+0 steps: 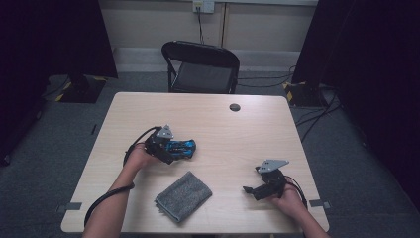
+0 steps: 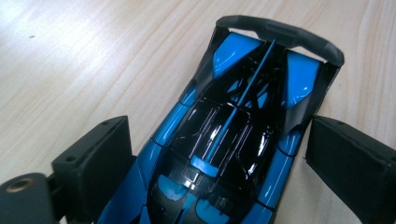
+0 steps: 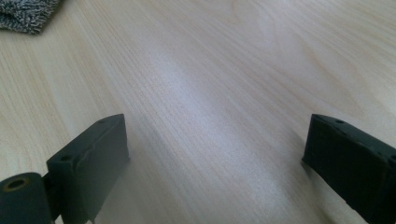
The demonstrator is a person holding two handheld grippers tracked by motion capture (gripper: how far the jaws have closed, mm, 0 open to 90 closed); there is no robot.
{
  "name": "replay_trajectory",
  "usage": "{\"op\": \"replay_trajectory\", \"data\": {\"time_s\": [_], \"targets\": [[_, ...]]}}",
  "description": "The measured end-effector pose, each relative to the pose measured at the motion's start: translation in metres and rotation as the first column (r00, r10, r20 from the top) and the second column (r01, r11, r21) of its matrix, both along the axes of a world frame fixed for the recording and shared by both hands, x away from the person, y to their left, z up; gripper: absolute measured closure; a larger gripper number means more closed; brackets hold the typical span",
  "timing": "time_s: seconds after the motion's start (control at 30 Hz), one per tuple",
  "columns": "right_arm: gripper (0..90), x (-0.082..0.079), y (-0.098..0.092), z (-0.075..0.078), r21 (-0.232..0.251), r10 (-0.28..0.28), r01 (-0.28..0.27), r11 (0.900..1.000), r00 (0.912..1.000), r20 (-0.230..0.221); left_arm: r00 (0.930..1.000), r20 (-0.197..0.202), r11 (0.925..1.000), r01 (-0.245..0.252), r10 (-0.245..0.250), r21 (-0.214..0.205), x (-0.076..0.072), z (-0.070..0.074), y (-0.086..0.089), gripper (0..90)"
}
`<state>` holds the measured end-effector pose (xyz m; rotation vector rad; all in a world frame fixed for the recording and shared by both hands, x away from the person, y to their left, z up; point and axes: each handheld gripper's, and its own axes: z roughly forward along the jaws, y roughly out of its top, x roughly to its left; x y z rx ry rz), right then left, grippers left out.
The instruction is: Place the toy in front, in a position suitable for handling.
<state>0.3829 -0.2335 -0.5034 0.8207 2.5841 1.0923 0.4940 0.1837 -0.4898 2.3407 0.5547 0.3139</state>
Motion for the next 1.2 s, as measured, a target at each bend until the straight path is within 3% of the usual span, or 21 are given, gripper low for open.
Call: {"op": "replay_trajectory", "data": {"time_s": [0.13, 0.27, 0.53, 0.77, 0.9, 0.97, 1.1, 1.2], "targets": [[5.8, 0.0, 0.0, 0.0, 0.0, 0.0, 0.0, 1.0, 1.0, 0.0, 0.9997, 0.008, 0.9986, 0.023, -0.024, 0.047, 0.001, -0.001, -0.003, 5.8], [5.8, 0.0, 0.0, 0.0, 0.0, -0.001, 0.001, 1.0, 1.0, 0.0, 0.9989, -0.011, 0.9942, 0.047, -0.047, 0.097, 0.005, 0.0, -0.006, 6.5], [5.8, 0.0, 0.0, 0.0, 0.0, -0.001, 0.001, 1.0, 1.0, 0.0, 0.9976, -0.04, 0.9935, 0.061, -0.057, 0.096, 0.009, 0.001, -0.009, 8.9], [5.8, 0.0, 0.0, 0.0, 0.0, -0.001, 0.001, 1.0, 1.0, 0.0, 0.9985, -0.046, 0.9949, 0.035, -0.031, 0.095, 0.008, 0.003, -0.008, 11.0], [5.8, 0.0, 0.0, 0.0, 0.0, -0.001, 0.001, 1.0, 1.0, 0.0, 0.998, -0.062, 0.9953, -0.006, 0.012, 0.096, 0.007, 0.004, -0.011, 11.3], [5.8, 0.0, 0.0, 0.0, 0.0, -0.001, 0.001, 1.0, 1.0, 0.0, 0.9972, -0.069, 0.9922, -0.019, 0.028, 0.123, 0.008, 0.006, -0.012, 11.4], [5.8, 0.0, 0.0, 0.0, 0.0, -0.001, 0.001, 1.0, 1.0, 0.0, 0.9954, -0.069, 0.9912, -0.057, 0.066, 0.119, 0.006, 0.005, -0.011, 11.7], [5.8, 0.0, 0.0, 0.0, 0.0, -0.001, 0.001, 1.0, 1.0, 0.0, 0.9956, -0.065, 0.9891, -0.058, 0.067, 0.135, 0.006, 0.006, -0.011, 12.3]]}}
